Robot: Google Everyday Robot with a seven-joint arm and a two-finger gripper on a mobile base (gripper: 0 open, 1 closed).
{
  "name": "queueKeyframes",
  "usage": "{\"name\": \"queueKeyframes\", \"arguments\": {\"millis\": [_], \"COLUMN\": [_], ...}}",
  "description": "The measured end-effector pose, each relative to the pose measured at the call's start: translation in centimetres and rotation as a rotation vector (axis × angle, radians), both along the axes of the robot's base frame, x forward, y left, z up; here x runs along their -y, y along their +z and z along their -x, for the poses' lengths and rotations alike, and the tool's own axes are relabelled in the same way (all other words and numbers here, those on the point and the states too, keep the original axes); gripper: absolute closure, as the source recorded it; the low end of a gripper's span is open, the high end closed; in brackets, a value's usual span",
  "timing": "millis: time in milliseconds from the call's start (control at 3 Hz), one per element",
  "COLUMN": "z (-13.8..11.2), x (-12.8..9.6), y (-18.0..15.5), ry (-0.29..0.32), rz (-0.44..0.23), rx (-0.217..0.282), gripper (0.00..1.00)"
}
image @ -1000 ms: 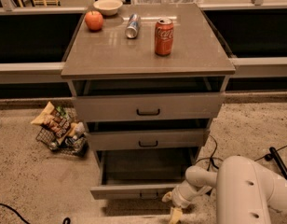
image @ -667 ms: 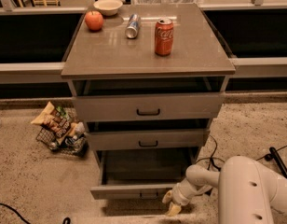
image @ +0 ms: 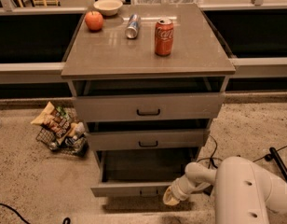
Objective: Close bottom drawer
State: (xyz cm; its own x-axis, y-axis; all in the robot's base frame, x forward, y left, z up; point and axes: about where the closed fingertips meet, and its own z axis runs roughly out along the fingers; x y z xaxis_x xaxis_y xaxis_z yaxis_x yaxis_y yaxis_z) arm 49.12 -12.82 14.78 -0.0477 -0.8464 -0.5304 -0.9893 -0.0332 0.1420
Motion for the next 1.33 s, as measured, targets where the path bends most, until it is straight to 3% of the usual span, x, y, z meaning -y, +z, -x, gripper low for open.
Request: {"name": "queueKeyframes", "arguments": {"millis": [333,1000,1333], "z": [-2.4,-5.3,-6.0], "x": [0.7,2.2,2.8], "y": [0.0,0.9,1.5], "ry": [-0.027,-0.081,-0.094], "rz": [0.023,0.050,0.049], "rx": [0.060,0.150,0.168], "gripper": [0.00,0.00,0.00]}}
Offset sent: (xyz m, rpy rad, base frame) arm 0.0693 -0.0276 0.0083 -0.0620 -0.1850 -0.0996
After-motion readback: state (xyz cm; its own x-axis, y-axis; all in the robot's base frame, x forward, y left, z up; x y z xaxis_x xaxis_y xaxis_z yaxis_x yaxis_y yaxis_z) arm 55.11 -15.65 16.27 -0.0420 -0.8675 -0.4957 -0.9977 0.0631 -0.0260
